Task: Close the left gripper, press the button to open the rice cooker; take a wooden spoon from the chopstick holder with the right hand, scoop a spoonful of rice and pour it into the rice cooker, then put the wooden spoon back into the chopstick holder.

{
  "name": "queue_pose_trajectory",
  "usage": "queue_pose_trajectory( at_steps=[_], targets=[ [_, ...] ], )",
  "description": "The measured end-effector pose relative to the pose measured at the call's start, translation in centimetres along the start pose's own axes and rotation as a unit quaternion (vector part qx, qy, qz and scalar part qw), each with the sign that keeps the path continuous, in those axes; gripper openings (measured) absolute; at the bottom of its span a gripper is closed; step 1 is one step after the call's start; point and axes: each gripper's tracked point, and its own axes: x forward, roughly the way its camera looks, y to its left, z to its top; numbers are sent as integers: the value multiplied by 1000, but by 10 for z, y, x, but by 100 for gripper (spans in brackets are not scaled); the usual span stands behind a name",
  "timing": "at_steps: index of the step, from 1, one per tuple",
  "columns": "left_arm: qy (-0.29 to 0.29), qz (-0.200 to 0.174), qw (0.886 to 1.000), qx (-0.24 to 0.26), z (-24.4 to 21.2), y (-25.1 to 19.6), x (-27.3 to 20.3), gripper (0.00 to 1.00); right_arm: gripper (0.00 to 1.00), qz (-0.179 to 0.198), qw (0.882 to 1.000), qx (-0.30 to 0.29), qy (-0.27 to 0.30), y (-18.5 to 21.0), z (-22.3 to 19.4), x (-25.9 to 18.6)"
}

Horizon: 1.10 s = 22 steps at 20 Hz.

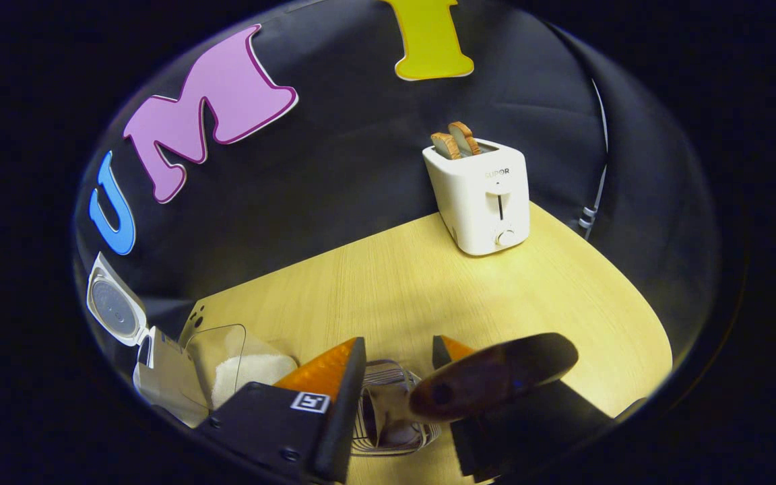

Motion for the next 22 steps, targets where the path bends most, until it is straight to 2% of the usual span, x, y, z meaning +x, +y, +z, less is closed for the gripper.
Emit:
queue_pose_trajectory(
  at_steps=[1,2,3,4,5,8,14,17,21,22],
  targets=[
    [0,-2,1000,1,-1,0,-1,95,34,-1,1000,3,4,1,-2,-2],
    [2,-3,1000,0,-3,1,-2,95,27,-2,1000,5,11,2,-5,-4],
    [4,-3,1000,-3,-5,2,-2,95,12,-1,1000,6,18,4,-8,-4],
    [5,-5,1000,-8,-5,3,0,95,10,-4,1000,7,18,4,-4,-8],
    [5,-7,1000,-13,-5,4,0,95,12,-7,1000,7,20,2,-8,-3],
    [0,-10,1000,-17,-3,14,2,95,10,-20,1000,-1,12,3,0,-14],
    [-22,-12,999,-33,9,49,1,95,10,-32,999,-26,-36,26,52,-47],
    [-34,-16,998,-47,11,68,0,95,10,-2,998,-26,-49,64,72,-64],
    [-43,-26,998,-35,7,90,-1,96,10,23,996,-52,-66,124,84,-81],
    [-45,-31,998,-39,7,94,-1,96,21,30,995,-58,-70,141,83,-83]
  ],
)
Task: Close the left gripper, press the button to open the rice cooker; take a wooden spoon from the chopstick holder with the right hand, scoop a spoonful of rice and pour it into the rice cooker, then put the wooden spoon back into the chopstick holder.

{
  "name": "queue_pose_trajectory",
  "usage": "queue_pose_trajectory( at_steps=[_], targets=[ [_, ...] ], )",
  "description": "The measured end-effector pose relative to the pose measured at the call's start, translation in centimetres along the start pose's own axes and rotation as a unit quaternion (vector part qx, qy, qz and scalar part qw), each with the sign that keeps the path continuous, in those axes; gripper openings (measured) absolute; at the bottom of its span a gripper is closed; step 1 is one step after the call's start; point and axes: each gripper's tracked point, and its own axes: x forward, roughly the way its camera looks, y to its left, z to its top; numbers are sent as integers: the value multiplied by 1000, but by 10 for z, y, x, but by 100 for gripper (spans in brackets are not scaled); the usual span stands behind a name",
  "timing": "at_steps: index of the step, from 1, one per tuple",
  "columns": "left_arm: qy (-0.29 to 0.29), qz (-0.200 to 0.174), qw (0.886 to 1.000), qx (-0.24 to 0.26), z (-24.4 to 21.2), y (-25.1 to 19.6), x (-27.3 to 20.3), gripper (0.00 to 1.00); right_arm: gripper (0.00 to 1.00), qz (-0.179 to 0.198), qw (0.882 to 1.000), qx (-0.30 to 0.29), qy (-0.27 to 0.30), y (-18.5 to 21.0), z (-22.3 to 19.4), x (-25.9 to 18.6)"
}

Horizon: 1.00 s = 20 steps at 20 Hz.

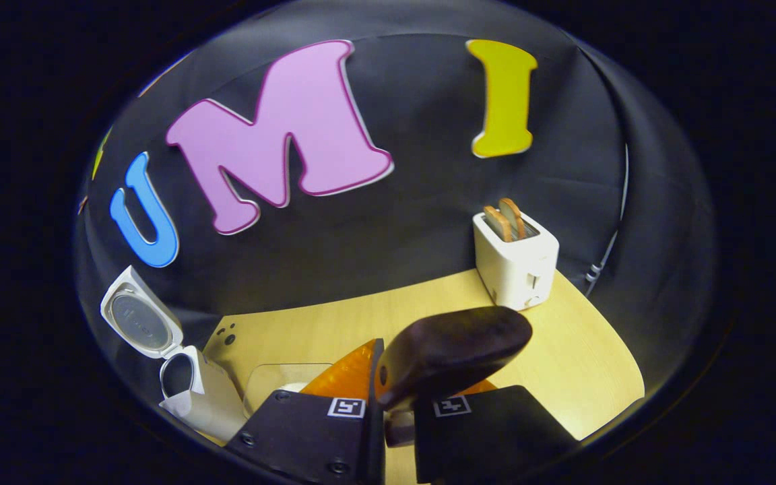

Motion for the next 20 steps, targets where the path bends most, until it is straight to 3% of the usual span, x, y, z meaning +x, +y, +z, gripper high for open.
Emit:
queue_pose_trajectory(
  at_steps=[4,9,17,20],
  targets=[
    [-3,-14,1000,-17,3,16,2,96,21,26,1000,-9,3,59,-12,12],
    [0,-23,999,-24,3,34,2,96,21,36,999,-31,19,104,-45,42],
    [19,-39,998,-42,-12,52,7,96,21,-2,989,-145,32,112,-108,88],
    [22,-43,997,-54,-14,54,9,96,22,-9,985,-154,74,108,-144,90]
  ],
)
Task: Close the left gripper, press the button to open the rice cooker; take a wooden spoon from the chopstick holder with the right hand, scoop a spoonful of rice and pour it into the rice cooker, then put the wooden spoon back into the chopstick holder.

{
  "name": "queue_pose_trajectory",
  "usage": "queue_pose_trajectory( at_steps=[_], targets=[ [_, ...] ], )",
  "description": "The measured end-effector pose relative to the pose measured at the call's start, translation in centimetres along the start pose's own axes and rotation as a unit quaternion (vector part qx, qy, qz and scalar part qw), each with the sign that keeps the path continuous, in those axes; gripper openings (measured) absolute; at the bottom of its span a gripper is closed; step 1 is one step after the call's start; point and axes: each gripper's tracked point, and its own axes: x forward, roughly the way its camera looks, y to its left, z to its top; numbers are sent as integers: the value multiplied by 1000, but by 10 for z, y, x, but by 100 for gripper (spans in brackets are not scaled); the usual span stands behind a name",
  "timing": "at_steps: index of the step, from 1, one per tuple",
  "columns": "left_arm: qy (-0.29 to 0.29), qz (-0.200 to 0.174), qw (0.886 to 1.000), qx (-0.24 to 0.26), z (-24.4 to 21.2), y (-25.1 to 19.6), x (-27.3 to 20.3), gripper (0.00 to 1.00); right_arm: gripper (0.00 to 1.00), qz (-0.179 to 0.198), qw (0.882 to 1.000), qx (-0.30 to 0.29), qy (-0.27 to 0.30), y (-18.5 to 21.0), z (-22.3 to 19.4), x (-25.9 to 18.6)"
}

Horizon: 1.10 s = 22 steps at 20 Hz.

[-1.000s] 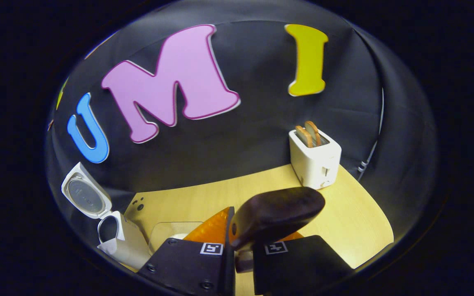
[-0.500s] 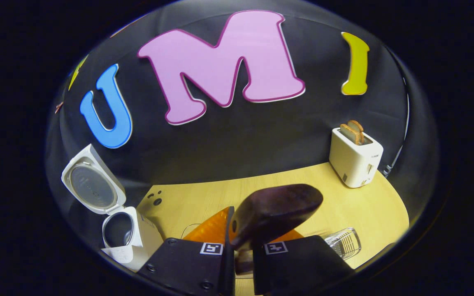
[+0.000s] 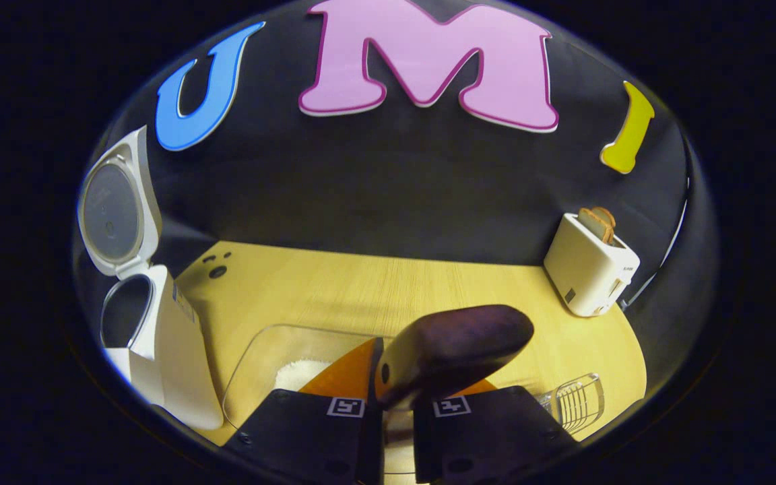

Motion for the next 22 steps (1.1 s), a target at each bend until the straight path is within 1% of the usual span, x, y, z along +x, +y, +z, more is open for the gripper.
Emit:
queue_pose_trajectory(
  at_steps=[1,2,4,6,9,14,16,20,22],
  targets=[
    [-2,-1,1000,-2,1,1,-1,96,22,3,1000,8,13,2,-8,1],
    [-6,-3,1000,-5,2,2,-2,96,10,7,1000,21,22,6,-14,1],
    [-11,-4,1000,-13,4,4,-2,96,10,6,998,47,31,10,-20,-2],
    [-9,0,1000,-19,2,8,-2,96,11,4,997,62,40,14,-23,-3],
    [-8,6,1000,-29,1,14,-6,96,10,29,993,92,61,36,-33,-8],
    [-5,18,999,-41,-3,25,-8,96,11,62,986,131,82,70,-34,-11],
    [-8,21,999,-41,-2,28,-12,96,11,72,980,161,93,78,-33,-12],
    [-10,28,999,-40,-2,31,-17,96,11,82,959,241,122,83,-35,-13],
    [-9,29,999,-40,-2,30,-19,96,10,86,951,266,131,82,-36,-12]
  ],
)
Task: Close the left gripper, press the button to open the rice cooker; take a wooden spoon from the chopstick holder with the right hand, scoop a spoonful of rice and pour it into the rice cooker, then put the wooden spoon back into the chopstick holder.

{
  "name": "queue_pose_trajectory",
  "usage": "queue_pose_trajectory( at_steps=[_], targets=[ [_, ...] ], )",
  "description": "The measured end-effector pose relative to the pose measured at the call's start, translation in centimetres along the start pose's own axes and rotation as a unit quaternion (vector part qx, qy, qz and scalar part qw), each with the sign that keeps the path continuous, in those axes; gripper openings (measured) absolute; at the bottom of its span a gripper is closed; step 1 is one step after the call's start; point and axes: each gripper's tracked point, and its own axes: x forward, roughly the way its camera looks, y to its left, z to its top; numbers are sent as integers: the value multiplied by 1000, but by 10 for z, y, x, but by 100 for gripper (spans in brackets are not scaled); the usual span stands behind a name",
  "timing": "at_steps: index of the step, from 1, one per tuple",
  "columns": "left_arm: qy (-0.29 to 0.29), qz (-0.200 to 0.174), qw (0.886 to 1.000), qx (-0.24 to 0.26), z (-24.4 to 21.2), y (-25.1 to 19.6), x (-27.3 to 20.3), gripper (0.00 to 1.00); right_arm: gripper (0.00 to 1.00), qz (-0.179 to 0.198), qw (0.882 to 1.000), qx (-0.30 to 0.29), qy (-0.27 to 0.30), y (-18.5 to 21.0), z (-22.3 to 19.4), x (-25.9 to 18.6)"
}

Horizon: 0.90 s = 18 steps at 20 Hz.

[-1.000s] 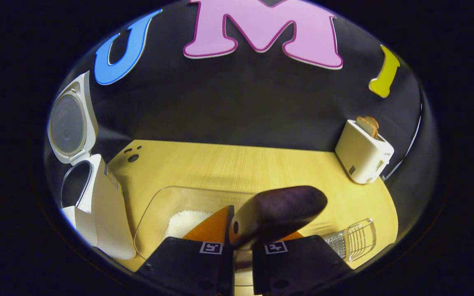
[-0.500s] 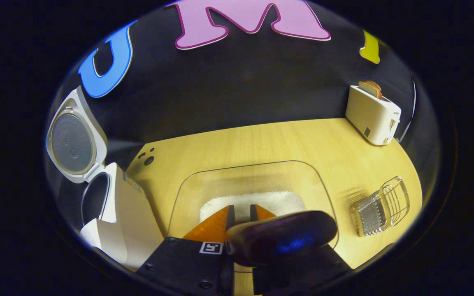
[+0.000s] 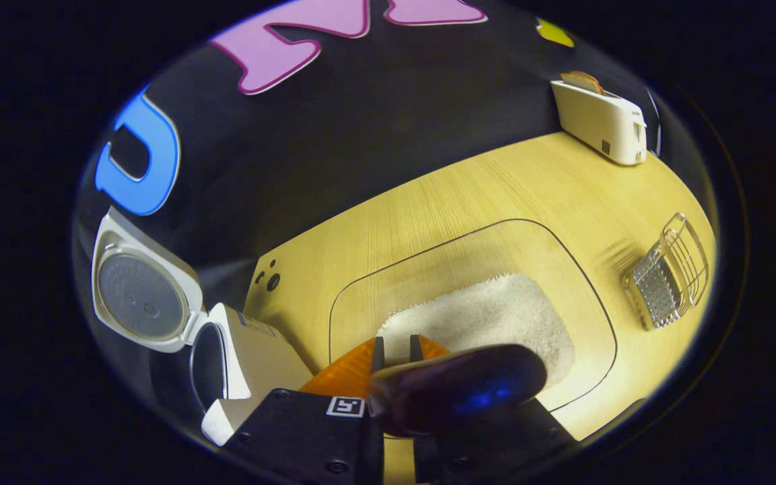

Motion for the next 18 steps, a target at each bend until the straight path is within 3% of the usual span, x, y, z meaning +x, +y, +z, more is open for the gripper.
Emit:
queue_pose_trajectory(
  at_steps=[3,6,8,10,11,18],
  targets=[
    [0,3,1000,3,0,0,-2,96,10,5,1000,19,5,-1,-2,-1],
    [-4,4,1000,8,5,2,-2,96,10,11,997,74,4,-4,2,-5],
    [-8,8,1000,10,8,5,-3,92,10,18,992,122,6,-13,5,-6],
    [-9,11,1000,10,9,7,-5,96,11,23,984,179,7,-23,8,-9],
    [-9,12,1000,10,10,8,-6,92,10,24,980,200,3,-28,10,-12],
    [-6,8,1000,18,6,6,-10,96,10,22,972,231,-26,-51,34,-36]
  ],
)
